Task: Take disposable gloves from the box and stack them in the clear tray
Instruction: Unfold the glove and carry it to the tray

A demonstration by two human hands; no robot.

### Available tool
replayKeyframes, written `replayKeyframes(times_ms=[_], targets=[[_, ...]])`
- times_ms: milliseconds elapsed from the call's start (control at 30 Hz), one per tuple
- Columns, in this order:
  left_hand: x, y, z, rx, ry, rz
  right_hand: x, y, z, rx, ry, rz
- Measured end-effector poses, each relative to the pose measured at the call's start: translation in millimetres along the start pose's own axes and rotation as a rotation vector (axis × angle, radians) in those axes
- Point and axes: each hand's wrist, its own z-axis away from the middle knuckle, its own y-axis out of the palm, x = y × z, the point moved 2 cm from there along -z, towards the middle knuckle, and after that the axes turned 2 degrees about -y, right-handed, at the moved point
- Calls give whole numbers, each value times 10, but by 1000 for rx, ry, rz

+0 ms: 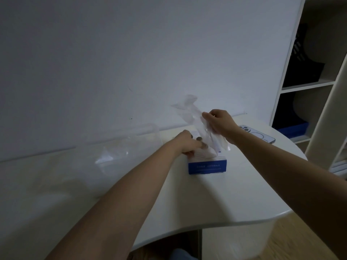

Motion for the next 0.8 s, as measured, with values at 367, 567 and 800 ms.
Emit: replayKeyframes(times_ms=[367,567,800], targets=[[-124,-592,414,-483,123,235,200,126,213,243,-27,97],[19,-917,552,-693,143,35,394,272,240,277,-130,41],[305,-1339,744,-537,331,249,633,622,258,640,-28,37]])
